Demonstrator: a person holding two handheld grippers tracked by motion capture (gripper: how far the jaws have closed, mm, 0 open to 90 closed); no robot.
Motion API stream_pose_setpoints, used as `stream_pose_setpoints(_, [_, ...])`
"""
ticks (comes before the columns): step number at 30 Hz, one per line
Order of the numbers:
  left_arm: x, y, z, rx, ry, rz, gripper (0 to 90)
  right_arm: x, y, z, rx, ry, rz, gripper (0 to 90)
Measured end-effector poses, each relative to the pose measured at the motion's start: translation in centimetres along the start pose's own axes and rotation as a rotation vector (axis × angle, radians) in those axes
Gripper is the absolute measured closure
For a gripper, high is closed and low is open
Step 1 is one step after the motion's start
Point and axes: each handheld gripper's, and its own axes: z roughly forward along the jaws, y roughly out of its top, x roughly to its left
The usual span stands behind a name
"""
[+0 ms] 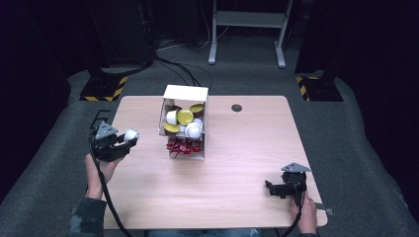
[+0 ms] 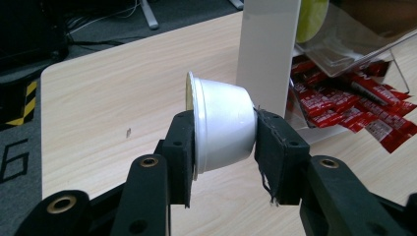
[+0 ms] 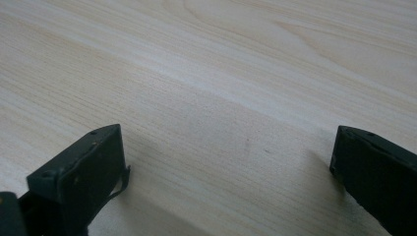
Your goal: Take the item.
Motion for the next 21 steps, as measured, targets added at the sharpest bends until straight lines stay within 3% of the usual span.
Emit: stream_pose_setpoints(21, [0.3,-2.9,3.6,0.056,-0.021,-0.065,59.8,0.0,0.0,0.0,0.000,0.000,0.000,0.0])
